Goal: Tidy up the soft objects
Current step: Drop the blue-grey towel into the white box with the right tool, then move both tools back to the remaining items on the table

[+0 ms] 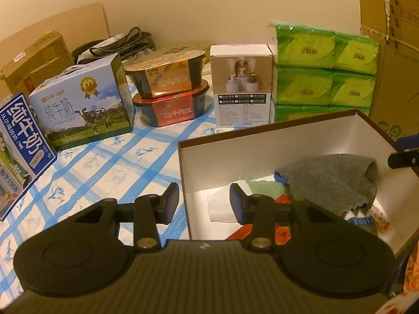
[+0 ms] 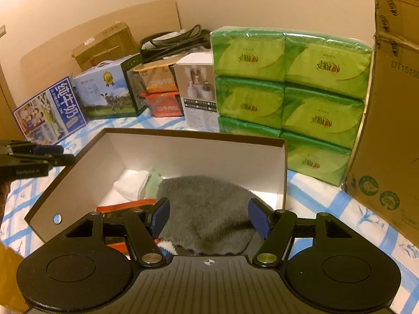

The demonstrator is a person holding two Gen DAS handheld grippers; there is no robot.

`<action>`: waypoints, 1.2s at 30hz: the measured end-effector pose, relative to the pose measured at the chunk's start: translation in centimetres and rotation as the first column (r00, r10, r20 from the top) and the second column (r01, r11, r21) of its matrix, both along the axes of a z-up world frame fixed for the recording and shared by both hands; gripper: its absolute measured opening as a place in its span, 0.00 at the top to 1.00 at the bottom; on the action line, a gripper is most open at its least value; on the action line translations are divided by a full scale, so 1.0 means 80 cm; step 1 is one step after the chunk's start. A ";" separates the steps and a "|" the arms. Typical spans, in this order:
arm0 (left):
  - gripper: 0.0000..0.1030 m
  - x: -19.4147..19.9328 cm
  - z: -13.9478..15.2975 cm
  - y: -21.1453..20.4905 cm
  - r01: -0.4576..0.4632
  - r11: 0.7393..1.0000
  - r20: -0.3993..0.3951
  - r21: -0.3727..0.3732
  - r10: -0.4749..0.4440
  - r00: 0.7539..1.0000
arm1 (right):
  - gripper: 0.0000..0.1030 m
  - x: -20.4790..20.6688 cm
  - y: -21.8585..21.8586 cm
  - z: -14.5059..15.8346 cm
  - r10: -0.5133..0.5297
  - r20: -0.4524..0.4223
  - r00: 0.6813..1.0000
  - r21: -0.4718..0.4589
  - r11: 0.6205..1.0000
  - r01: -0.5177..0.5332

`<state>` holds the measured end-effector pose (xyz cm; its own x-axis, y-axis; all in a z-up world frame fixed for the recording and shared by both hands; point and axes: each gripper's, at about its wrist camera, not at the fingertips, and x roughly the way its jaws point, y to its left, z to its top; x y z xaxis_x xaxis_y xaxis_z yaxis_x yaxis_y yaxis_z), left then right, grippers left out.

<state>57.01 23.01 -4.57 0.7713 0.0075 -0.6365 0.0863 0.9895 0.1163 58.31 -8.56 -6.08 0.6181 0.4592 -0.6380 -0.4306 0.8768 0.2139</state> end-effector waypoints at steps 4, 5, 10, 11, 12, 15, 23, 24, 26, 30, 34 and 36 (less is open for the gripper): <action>0.62 -0.012 0.010 0.007 -0.019 1.000 -0.002 -0.021 0.019 1.000 | 0.36 -0.015 -0.003 0.004 -0.004 -0.008 1.000 0.000 1.000 0.004; 0.62 -0.016 0.012 0.008 -0.019 1.000 -0.001 -0.023 0.019 1.000 | 0.36 -0.018 -0.003 0.006 -0.005 -0.013 1.000 0.002 1.000 0.005; 0.62 -0.040 0.026 0.014 -0.020 0.999 -0.002 -0.029 0.020 1.000 | 0.34 -0.040 -0.006 0.017 -0.002 -0.021 1.000 0.004 1.000 0.002; 0.62 -0.046 0.029 0.015 -0.021 0.999 -0.001 -0.028 0.021 1.000 | 0.34 -0.046 -0.006 0.020 0.000 -0.020 1.000 0.004 1.000 0.000; 0.62 -0.053 0.032 0.016 -0.021 0.999 0.000 -0.030 0.021 1.000 | 0.34 -0.052 -0.007 0.023 0.002 -0.019 1.000 0.004 1.000 -0.002; 0.62 -0.074 0.041 0.021 -0.025 0.999 -0.001 -0.045 0.025 1.000 | 0.32 -0.070 -0.011 0.033 0.001 -0.017 1.000 0.012 1.000 -0.001; 0.62 -0.145 0.067 0.033 -0.050 0.996 -0.021 -0.072 0.049 0.999 | 0.31 -0.135 -0.032 0.058 0.006 -0.019 1.000 0.044 0.999 -0.005; 0.62 -0.156 0.069 0.035 -0.054 0.995 -0.024 -0.081 0.052 0.998 | 0.31 -0.144 -0.034 0.061 0.008 -0.016 1.000 0.046 0.999 -0.008; 0.62 -0.178 0.073 0.040 -0.064 0.992 -0.029 -0.113 0.062 0.998 | 0.30 -0.165 -0.041 0.063 0.014 -0.017 1.000 0.058 0.998 -0.013; 0.62 -0.222 0.077 0.038 -0.061 0.990 -0.037 -0.126 0.056 0.998 | 0.30 -0.204 -0.053 0.061 0.017 -0.038 0.999 0.088 0.996 -0.013; 0.61 -0.267 0.081 0.027 -0.066 0.990 -0.044 -0.126 0.061 0.997 | 0.30 -0.243 -0.066 0.062 0.013 -0.052 0.999 0.128 0.992 -0.006; 0.61 -0.290 0.081 0.018 -0.060 0.990 -0.034 -0.129 0.057 0.998 | 0.30 -0.261 -0.072 0.062 0.002 -0.060 0.998 0.148 0.989 0.007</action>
<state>33.83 24.44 1.94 0.7526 -0.0319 -0.6577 0.0293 0.9995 -0.0149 37.39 -14.29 -1.09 0.5819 0.5498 -0.5993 -0.4109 0.8347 0.3668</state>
